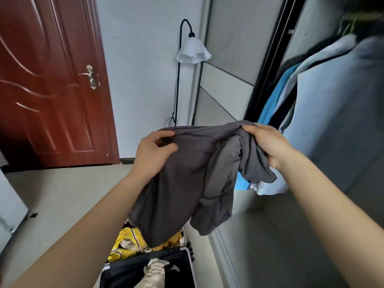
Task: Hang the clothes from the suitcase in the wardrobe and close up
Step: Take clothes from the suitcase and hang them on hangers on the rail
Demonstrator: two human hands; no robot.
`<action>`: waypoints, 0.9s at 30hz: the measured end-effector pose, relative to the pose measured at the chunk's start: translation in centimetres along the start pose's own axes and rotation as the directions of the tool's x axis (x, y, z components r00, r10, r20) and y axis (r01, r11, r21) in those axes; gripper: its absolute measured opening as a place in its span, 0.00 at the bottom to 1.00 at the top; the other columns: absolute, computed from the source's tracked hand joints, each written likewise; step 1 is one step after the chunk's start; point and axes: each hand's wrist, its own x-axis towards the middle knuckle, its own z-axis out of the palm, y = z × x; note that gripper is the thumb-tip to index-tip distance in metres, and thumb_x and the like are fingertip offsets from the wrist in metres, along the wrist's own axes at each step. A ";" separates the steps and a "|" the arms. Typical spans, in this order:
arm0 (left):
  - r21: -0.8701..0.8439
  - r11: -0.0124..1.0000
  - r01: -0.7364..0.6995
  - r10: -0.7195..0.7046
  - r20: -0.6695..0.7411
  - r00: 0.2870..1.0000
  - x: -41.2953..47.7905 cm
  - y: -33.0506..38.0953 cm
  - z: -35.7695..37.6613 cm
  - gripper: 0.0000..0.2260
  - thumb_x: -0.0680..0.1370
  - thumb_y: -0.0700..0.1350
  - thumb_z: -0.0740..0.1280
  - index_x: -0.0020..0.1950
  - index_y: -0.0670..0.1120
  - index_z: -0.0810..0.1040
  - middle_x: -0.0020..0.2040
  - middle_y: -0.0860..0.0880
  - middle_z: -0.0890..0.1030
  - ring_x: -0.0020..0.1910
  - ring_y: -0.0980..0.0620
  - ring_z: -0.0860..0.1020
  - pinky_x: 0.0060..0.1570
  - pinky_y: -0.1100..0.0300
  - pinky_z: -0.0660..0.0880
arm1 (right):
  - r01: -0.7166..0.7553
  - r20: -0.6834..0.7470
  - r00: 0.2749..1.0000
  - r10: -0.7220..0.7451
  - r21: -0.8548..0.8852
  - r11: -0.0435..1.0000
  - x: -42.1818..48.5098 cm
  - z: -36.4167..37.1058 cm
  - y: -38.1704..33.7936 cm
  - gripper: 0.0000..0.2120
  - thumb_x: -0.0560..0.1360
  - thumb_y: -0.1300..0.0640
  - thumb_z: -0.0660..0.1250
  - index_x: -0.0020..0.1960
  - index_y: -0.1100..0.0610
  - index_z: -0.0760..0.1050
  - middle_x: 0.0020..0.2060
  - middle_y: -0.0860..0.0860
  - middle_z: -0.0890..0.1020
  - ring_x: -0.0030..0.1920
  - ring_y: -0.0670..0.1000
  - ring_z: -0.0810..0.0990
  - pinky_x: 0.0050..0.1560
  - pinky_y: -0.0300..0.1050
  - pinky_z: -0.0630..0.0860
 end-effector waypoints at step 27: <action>-0.462 0.847 0.264 -0.047 0.430 0.901 6.9 13.9 20.0 0.10 0.82 0.48 0.61 0.50 0.46 0.80 0.40 0.50 0.85 0.38 0.56 0.83 0.43 0.57 0.79 | 0.153 0.466 0.877 0.115 -0.499 0.853 7.8 -16.7 -1.6 0.19 0.69 0.45 0.75 0.57 0.50 0.81 0.51 0.46 0.86 0.53 0.46 0.84 0.57 0.42 0.78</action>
